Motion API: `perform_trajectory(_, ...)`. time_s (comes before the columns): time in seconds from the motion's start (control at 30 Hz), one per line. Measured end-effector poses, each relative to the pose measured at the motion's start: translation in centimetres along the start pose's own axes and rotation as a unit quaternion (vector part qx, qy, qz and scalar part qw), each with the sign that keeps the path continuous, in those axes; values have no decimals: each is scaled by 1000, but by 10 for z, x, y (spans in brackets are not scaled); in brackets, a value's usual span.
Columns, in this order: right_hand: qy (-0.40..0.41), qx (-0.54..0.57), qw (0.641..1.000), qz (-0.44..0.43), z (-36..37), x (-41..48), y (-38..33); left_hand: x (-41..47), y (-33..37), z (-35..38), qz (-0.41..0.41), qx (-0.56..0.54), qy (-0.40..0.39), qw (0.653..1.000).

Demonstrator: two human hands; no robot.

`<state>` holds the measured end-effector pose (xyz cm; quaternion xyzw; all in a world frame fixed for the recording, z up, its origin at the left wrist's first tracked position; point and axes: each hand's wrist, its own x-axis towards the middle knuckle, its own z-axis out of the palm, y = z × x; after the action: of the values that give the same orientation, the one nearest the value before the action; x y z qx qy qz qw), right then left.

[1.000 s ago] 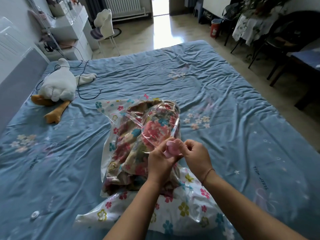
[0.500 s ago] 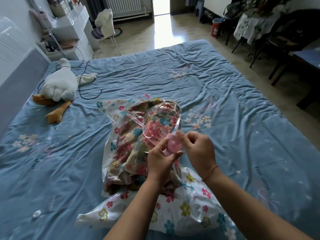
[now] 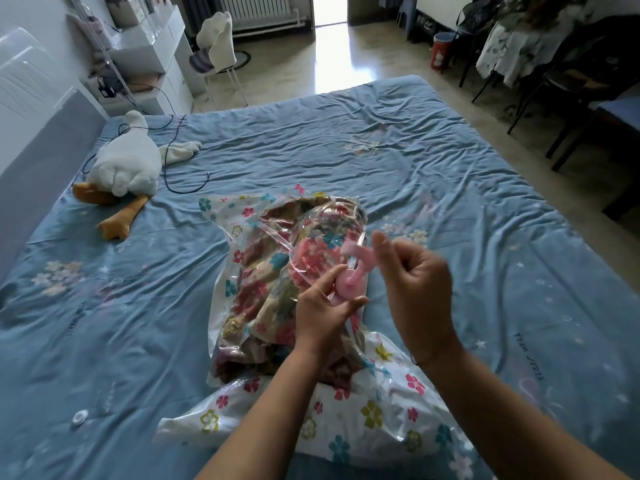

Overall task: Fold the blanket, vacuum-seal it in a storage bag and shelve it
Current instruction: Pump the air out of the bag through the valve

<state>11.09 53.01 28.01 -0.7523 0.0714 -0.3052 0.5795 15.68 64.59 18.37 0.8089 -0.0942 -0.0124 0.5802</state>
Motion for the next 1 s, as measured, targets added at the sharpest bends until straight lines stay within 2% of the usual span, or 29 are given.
perform_trajectory(0.07, 44, 67, 995, -51, -4, 6, -26, 1, -3, 0, -4, 3, 0, 1000)
perform_trajectory(0.13, 45, 38, 997, -58, -1, 1, -21, -1, -4, 1, -9, -1, 3, 1000)
perform_trajectory(0.2, -6, -35, 999, -4, 6, -10, 13, -4, -3, 2, -6, 0, 5, 1000)
perform_trajectory(0.27, -74, -120, 986, 93, 10, -15, 44, -7, -2, 4, -10, -6, -5, 1000)
perform_trajectory(0.33, -89, -141, 979, 117, 12, -13, 51, -8, -1, 2, -14, -12, -8, 1000)
perform_trajectory(0.4, -53, -99, 992, 49, 8, -3, 26, -4, -1, 0, -11, -1, -3, 1000)
perform_trajectory(0.47, 1, -11, 1000, -27, 3, 5, -11, -1, -3, -2, -15, 0, -1, 1000)
perform_trajectory(0.53, 37, 46, 996, -71, 1, 6, -26, -1, -5, -2, -18, 2, 1, 1000)
perform_trajectory(0.57, 40, 36, 996, -74, 3, 3, -22, -1, -6, -1, -18, 3, 3, 1000)
perform_trajectory(0.6, 31, 9, 998, -59, 6, -3, -11, -3, -6, 0, -18, 2, 5, 1000)
perform_trajectory(0.67, -36, -70, 996, 28, 11, -13, 27, -6, -6, 2, -19, 2, 5, 1000)
perform_trajectory(0.73, -106, -145, 976, 121, 12, -16, 52, -10, -4, 3, -20, -5, -6, 1000)
perform_trajectory(0.77, -108, -149, 974, 130, 12, -15, 53, -10, -3, 3, -19, -10, -5, 1000)
perform_trajectory(0.83, -65, -103, 990, 74, 8, -6, 32, -8, -2, 1, -17, -11, 2, 1000)
perform_trajectory(0.93, 17, 63, 998, -27, 1, 3, -14, -4, -3, -2, -20, -7, 3, 1000)
perform_trajectory(1.0, 35, 65, 996, -55, 4, -1, -17, -5, -3, -1, -26, -10, 4, 1000)
